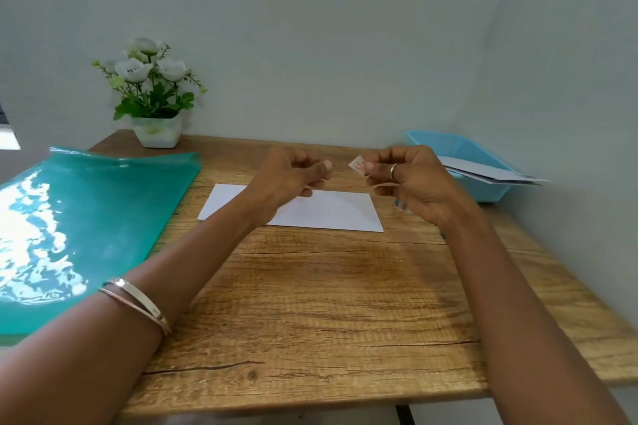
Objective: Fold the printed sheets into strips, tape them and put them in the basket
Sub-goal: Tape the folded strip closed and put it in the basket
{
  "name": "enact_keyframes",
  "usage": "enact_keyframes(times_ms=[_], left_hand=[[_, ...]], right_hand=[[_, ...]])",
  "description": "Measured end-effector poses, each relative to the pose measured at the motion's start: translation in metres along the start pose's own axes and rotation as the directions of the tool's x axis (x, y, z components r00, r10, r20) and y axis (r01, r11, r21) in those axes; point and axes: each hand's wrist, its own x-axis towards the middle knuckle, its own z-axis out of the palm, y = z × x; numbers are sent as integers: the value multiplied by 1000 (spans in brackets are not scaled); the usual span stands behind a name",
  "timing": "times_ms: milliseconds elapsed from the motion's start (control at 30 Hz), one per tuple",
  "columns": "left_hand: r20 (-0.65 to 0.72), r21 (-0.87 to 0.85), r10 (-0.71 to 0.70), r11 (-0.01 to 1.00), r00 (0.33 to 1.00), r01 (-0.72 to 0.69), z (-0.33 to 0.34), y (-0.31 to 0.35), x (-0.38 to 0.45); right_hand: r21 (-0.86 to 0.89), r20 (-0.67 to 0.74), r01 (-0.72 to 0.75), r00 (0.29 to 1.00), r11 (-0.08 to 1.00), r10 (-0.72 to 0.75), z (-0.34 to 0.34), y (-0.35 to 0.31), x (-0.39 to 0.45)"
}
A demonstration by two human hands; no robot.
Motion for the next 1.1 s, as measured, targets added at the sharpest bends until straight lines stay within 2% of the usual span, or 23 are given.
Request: enact_keyframes(times_ms=[167, 333, 500, 700, 800, 967, 1100], left_hand=[[52, -20, -29, 999, 998, 30, 2, -1, -2], [65, -44, -61, 997, 996, 64, -1, 0, -2], [49, -64, -11, 998, 999, 15, 2, 1, -3], [-32, -90, 15, 996, 999, -18, 8, -4, -3], [-84, -170, -13, 986, 996, -1, 9, -6, -3], [-76, -162, -36, 986, 996, 23, 10, -9, -2], [-57, -168, -27, 986, 998, 17, 13, -10, 1]], right_hand=[[-156, 91, 22, 996, 987, -7, 10, 6, 2], [-255, 91, 103, 992, 962, -82, 19, 8, 2], [-226, -6, 79, 997, 971, -83, 26, 13, 6], [-79, -168, 42, 984, 996, -55, 39, 22, 6], [-75, -169, 39, 984, 996, -51, 43, 25, 5], [-132, -101, 79, 991, 988, -92, 42, 28, 8], [-68, -88, 46, 995, 997, -52, 37, 28, 8]])
